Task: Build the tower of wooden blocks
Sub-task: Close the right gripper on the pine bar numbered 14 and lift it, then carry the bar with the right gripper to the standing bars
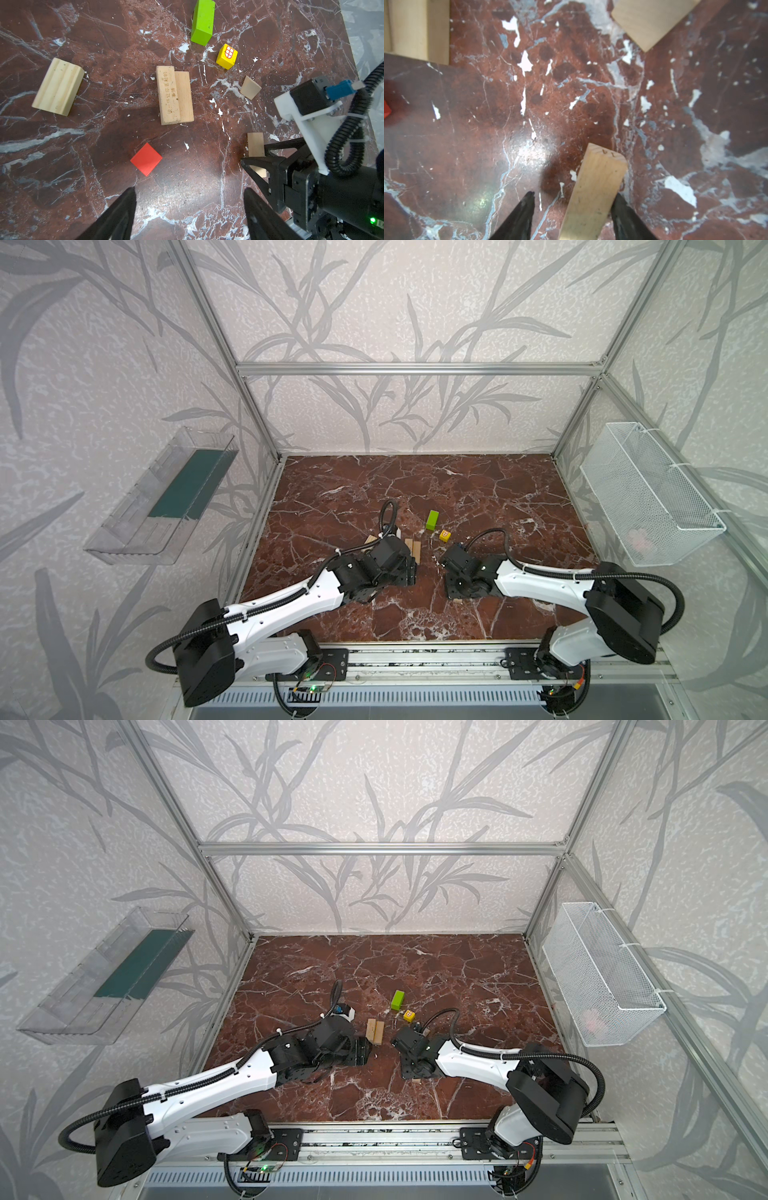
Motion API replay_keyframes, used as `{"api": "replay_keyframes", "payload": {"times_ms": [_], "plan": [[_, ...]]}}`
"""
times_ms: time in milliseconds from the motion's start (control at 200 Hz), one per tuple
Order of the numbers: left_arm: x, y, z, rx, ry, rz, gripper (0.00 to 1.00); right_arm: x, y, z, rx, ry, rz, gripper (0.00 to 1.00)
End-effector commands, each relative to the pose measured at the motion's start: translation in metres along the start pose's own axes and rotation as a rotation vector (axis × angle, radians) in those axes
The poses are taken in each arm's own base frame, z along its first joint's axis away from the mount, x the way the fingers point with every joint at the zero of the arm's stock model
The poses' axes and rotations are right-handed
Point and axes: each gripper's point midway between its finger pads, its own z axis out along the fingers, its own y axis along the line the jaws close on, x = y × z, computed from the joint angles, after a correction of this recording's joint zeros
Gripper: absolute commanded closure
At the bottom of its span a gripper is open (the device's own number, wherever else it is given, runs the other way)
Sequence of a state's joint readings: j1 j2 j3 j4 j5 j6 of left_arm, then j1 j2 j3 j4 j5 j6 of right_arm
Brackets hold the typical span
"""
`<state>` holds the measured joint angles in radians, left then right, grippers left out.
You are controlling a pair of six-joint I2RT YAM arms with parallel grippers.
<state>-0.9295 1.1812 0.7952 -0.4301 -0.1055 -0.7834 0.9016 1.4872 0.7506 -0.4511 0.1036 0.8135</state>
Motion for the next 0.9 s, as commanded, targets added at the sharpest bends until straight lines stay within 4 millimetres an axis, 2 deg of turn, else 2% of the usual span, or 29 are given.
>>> {"api": "replay_keyframes", "payload": {"times_ms": [0, 150, 555, 895], "plan": [[0.003, 0.010, -0.002, -0.033, -0.009, -0.008, 0.20, 0.004, -0.008, -0.008, 0.044, 0.022, -0.039, 0.45], [0.004, 0.011, 0.000, -0.032, -0.010, -0.013, 0.20, 0.010, -0.013, -0.007, 0.057, 0.037, -0.026, 0.51], [0.007, 0.013, 0.004, -0.030, -0.007, -0.021, 0.19, 0.011, -0.003, 0.005, 0.077, 0.064, -0.055, 0.55], [0.005, 0.014, 0.002, -0.021, -0.018, -0.030, 0.18, 0.011, -0.005, 0.005, 0.097, 0.063, -0.089, 0.69]]}}
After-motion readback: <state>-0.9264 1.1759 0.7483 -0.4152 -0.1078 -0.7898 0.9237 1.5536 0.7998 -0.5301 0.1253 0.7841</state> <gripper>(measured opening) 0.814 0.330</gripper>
